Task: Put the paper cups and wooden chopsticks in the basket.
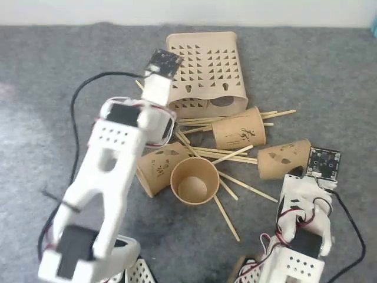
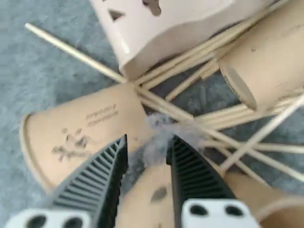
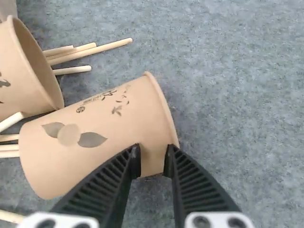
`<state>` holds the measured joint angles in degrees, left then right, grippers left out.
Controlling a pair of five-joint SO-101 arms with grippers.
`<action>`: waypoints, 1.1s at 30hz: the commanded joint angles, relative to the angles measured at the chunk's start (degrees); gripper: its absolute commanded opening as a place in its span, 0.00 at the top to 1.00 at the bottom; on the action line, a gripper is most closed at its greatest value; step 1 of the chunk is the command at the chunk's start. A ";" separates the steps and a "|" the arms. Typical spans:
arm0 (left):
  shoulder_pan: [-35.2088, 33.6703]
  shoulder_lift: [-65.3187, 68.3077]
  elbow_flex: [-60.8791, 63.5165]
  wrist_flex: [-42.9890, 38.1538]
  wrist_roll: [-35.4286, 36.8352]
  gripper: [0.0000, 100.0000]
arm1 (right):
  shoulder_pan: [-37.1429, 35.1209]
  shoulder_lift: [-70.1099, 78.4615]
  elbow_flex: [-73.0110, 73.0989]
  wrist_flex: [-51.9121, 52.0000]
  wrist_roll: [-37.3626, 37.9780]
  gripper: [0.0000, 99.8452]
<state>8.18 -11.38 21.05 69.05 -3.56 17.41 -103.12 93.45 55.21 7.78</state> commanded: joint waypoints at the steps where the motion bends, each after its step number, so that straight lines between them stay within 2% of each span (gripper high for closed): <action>1: 1.49 6.07 -5.49 -5.71 -0.88 0.87 | 0.48 -0.31 -2.64 -1.54 -0.79 0.91; 8: 3.08 14.51 -6.90 -17.76 -2.73 0.87 | 0.66 -0.31 -2.64 -1.54 -0.70 0.91; 14: 0.88 20.40 -6.73 -27.87 -2.73 0.88 | 0.66 -0.31 -2.64 -1.36 -0.53 0.91; 17: -0.09 21.19 -6.64 -30.59 -2.73 0.92 | 0.66 -0.31 -2.64 -1.27 -0.44 0.91; 20: 0.09 19.52 -6.55 -29.71 -2.99 0.96 | 0.66 -0.31 -2.64 -1.27 -0.44 0.91; 22: 0.70 16.53 -6.64 -25.05 -2.99 0.95 | 0.57 -0.31 -2.64 -1.27 -0.44 0.91; 26: 3.08 8.97 -6.55 -15.56 -2.81 0.87 | 0.57 -0.31 -2.55 -1.27 -0.44 0.91; 29: 2.55 4.92 -6.55 -13.63 -3.25 0.79 | 0.57 -0.31 -2.55 -1.27 -0.44 0.91; 31: 0.88 3.96 -6.55 -13.71 -6.77 0.76 | 0.57 -0.31 -2.55 -1.19 -0.35 0.91; 33: 0.26 4.04 -6.55 -13.80 -13.89 0.75 | 0.57 -0.31 -2.55 -1.10 -0.35 0.91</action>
<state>10.02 -3.12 17.10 54.90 -8.13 17.41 -103.12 93.45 55.21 7.60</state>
